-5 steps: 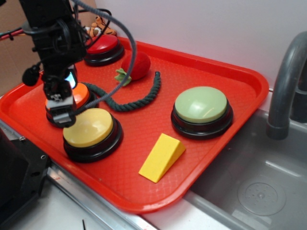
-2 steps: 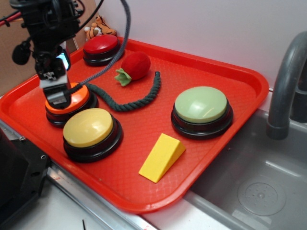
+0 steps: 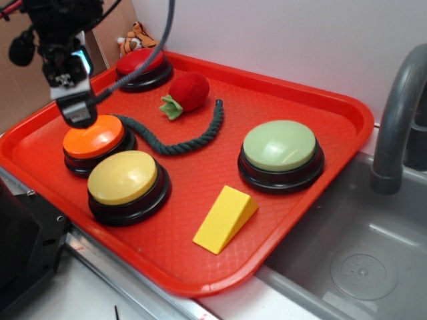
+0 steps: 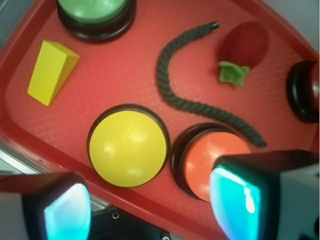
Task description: Push the yellow button.
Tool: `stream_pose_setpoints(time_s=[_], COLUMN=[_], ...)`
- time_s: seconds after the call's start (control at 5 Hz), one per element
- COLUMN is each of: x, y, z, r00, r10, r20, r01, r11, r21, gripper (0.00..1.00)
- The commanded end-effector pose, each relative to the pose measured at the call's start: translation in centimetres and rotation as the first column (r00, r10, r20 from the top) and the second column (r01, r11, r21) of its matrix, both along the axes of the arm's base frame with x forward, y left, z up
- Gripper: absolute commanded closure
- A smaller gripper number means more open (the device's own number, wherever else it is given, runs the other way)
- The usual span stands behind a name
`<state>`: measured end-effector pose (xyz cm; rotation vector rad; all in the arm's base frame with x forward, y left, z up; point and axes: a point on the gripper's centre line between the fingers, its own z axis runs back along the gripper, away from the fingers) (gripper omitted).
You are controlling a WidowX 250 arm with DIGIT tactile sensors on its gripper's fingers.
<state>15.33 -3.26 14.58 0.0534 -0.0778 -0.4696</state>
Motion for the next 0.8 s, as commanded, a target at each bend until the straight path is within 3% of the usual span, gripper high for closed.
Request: stream_pose_setpoints(time_s=[0.0, 0.6], x=[0.7, 1.3], y=[0.9, 2.6], z=[3.3, 5.2], r00=[0.993, 0.970], r10=[0.103, 0.231], r20=[0.059, 0.075], r01=[-0.100, -0.227], r11=[0.994, 0.972], r21=[-0.053, -0.053], gripper=[0.00, 0.00])
